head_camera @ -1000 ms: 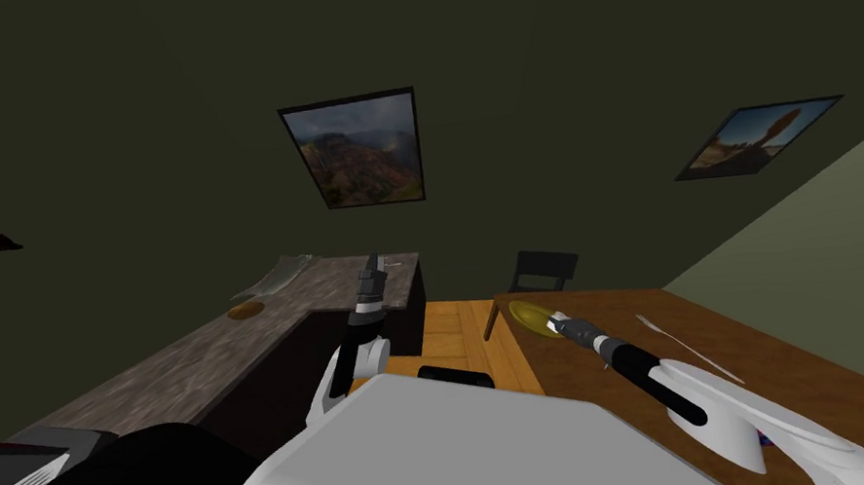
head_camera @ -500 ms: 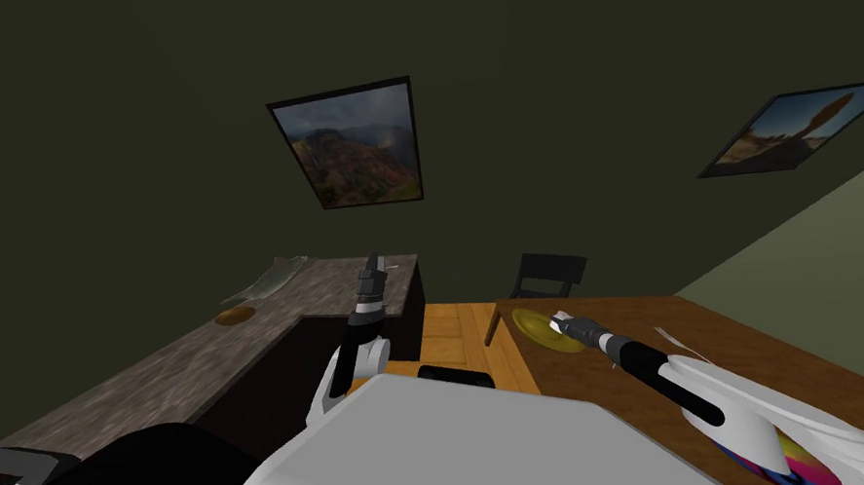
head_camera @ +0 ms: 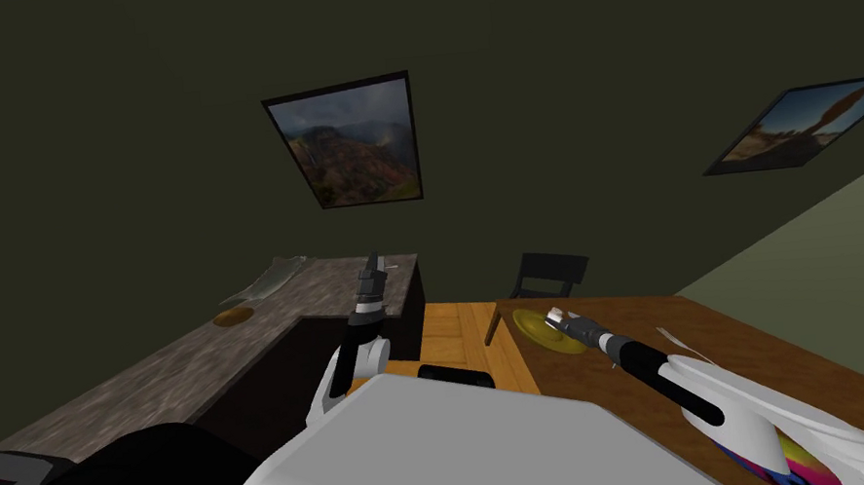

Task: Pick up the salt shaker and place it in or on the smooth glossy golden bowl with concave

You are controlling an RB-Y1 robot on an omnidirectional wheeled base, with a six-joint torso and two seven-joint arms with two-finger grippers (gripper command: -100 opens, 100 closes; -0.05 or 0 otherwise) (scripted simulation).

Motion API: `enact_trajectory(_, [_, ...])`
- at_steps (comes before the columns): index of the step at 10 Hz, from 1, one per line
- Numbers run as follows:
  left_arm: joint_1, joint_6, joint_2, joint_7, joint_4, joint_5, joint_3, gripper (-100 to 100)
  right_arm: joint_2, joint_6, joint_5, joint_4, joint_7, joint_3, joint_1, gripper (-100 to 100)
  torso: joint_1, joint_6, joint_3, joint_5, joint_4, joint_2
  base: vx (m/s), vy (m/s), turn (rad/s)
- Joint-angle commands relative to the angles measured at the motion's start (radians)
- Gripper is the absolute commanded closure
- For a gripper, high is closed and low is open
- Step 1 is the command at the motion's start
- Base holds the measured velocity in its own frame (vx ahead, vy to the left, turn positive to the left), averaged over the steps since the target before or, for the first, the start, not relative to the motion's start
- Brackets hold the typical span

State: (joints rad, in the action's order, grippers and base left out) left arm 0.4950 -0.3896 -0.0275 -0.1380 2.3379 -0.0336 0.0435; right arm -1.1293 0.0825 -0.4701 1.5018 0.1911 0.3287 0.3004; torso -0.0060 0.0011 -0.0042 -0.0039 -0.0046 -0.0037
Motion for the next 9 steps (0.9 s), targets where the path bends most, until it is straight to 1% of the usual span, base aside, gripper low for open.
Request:
enact_trajectory(1, [0.0,0.0,0.0,0.0,0.0,0.0,0.0,0,0.0,0.0,0.0,0.0,0.0,0.0,0.0,0,0.0,0.0,0.0,0.0,0.0,0.0,0.0,0.0,0.0])
enact_trajectory(2, [0.0,0.0,0.0,0.0,0.0,0.0,0.0,0,-0.042,0.0,0.012,0.027,-0.019,-0.005,0.006,-100,0.0,0.0,0.0,0.0,0.0,0.0,0.005,0.016,-0.077])
enact_trajectory(9, [0.0,0.0,0.0,0.0,0.0,0.0,0.0,0,-0.191,-0.001,0.054,0.121,-0.085,-0.024,0.029,-100,0.002,0.0,0.0,0.001,0.0,-0.001,0.009,0.031,-0.059])
